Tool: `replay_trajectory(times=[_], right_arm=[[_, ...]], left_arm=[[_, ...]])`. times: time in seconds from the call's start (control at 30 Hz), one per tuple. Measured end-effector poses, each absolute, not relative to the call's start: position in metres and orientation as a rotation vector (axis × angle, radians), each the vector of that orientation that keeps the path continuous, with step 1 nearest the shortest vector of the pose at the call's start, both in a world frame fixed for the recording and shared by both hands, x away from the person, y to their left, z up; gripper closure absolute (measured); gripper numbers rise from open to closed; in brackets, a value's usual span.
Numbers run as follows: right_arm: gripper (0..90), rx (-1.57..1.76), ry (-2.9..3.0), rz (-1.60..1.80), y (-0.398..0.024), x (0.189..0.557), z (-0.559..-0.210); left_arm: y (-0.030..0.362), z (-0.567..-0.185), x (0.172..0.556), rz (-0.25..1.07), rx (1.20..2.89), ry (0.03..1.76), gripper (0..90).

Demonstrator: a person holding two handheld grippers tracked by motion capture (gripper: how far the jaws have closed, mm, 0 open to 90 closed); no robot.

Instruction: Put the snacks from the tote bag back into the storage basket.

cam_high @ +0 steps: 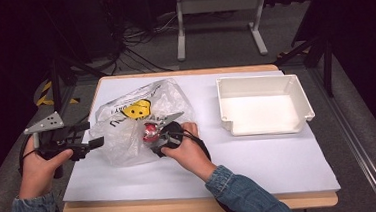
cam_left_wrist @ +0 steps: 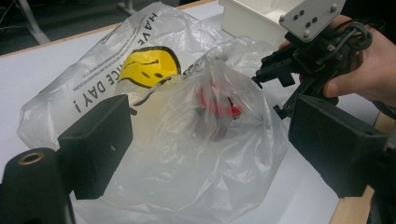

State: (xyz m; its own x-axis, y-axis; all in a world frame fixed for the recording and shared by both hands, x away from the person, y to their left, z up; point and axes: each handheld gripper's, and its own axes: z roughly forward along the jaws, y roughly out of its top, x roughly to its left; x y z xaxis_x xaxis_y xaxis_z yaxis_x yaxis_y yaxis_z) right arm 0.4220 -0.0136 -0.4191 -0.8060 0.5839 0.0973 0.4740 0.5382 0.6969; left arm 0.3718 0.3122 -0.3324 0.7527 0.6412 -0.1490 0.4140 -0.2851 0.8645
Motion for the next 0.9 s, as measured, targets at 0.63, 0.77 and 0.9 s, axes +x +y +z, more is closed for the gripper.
replay_trajectory(times=[0.63, 0.77, 0.9], right_arm=[[11.6, 0.941, 2.569, 0.922, -0.014, 0.430, -0.442], [10.0, 0.918, 2.553, 0.981, -0.015, 0.427, -0.432], [7.4, 0.876, 2.545, 1.032, -0.014, 0.424, -0.420]], left_arm=[[0.313, -0.332, 0.371, 0.275, 1.916, 0.810, 14.4], [0.312, -0.332, 0.370, 0.279, 1.914, 0.812, 14.2], [0.312, -0.332, 0.371, 0.280, 1.920, 0.807, 14.2]])
